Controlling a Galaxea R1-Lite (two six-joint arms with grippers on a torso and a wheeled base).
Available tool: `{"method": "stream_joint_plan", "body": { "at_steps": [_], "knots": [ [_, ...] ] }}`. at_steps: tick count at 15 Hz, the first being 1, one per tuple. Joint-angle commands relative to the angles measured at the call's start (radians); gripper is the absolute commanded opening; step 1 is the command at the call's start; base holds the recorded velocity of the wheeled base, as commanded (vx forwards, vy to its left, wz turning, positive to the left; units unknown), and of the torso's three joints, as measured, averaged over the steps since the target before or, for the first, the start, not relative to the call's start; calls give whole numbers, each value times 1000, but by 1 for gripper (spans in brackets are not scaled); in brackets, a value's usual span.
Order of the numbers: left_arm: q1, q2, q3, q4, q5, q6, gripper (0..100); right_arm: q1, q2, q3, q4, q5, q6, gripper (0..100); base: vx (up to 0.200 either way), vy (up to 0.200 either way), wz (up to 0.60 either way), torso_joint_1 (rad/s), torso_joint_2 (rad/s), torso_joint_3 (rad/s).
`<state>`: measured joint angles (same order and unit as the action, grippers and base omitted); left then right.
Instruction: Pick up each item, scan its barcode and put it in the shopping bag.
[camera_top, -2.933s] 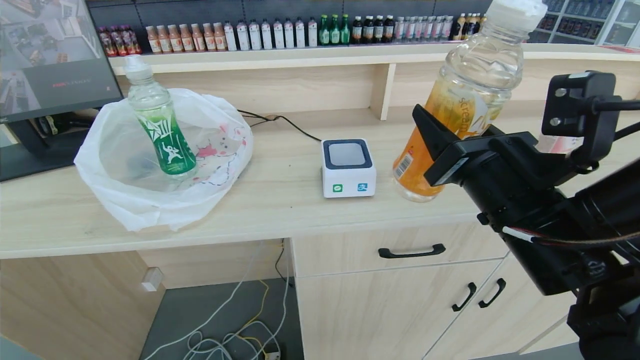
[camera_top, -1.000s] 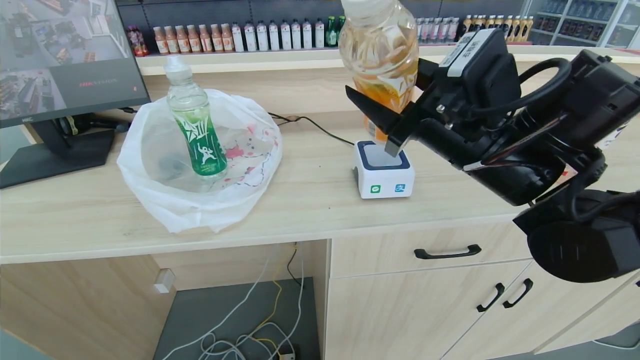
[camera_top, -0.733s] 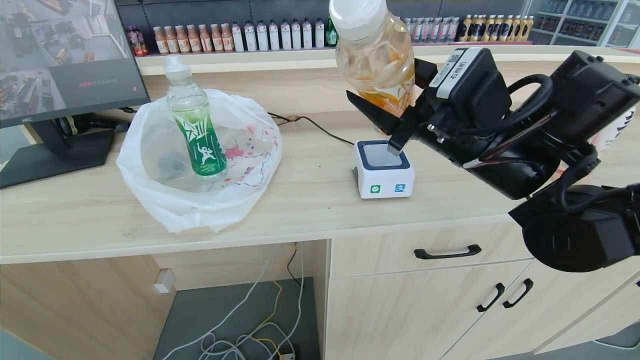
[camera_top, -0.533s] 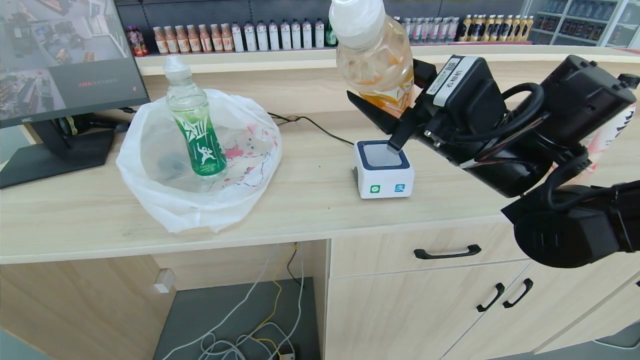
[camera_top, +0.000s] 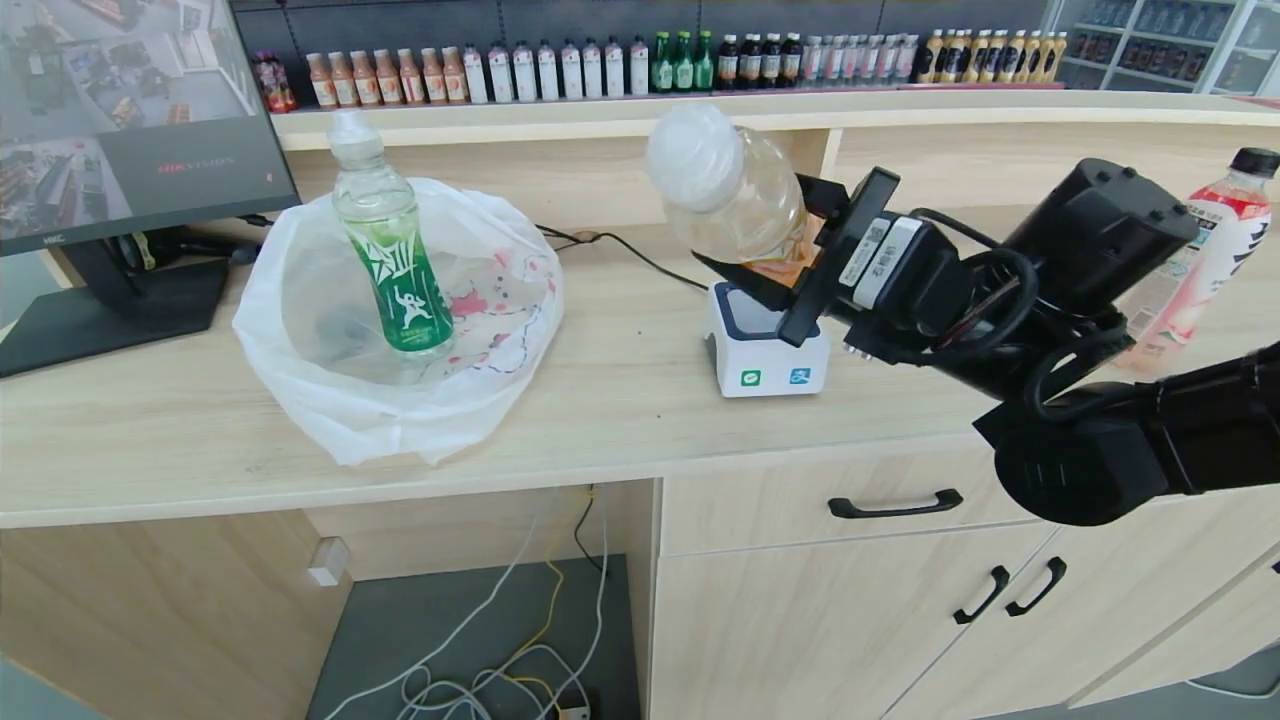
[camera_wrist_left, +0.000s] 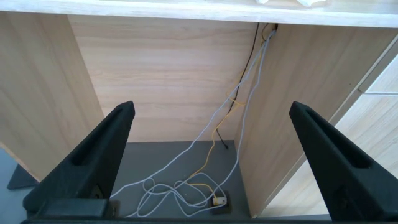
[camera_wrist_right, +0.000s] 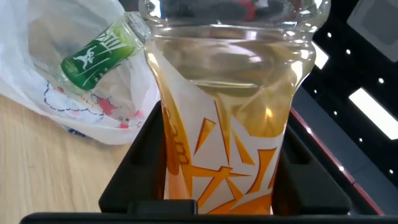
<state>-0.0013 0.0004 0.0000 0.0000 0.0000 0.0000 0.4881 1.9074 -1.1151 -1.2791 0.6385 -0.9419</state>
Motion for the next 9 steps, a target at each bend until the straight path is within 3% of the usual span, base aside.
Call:
{"method": "stream_joint_plan", "body": {
  "at_steps": [1, 9],
  "knots": [
    [0, 0, 0, 0, 0, 2, 100, -17, 24, 5, 0, 32, -12, 0, 0, 0, 0, 0, 0, 0],
    [0, 0, 0, 0, 0, 0, 100, -60, 30, -2, -25, 113, -29, 0, 0, 0, 0, 0, 0, 0]
  ]
}}
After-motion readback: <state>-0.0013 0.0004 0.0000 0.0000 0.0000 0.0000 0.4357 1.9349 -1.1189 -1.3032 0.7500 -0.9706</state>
